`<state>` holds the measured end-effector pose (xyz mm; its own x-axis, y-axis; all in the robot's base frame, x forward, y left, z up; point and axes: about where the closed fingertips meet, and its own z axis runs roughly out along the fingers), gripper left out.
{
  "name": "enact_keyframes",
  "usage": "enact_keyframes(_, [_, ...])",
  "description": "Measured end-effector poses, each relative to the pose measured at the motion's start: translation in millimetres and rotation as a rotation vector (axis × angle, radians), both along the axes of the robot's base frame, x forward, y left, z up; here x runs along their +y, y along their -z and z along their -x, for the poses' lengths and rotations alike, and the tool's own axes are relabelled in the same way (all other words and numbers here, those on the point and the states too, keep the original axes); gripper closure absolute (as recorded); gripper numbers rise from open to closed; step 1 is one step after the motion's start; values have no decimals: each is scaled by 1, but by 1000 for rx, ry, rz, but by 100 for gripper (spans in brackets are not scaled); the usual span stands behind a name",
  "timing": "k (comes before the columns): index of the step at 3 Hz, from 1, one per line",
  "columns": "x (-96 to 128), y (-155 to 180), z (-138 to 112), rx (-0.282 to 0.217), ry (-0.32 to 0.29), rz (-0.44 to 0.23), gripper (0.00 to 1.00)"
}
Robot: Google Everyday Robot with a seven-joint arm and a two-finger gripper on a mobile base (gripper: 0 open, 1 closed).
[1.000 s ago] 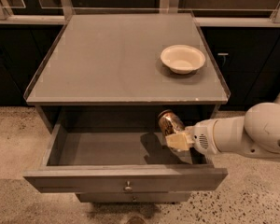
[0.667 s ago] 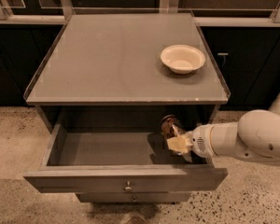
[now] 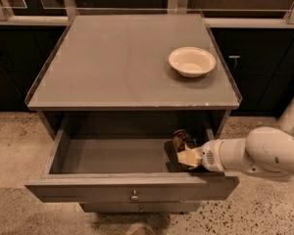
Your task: Place orange can into top drawer
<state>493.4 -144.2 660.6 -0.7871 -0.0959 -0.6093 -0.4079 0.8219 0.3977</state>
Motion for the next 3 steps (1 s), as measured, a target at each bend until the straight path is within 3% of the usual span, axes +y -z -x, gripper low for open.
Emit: enact_keyframes(3, [0,1,0,3,-1,-2,10])
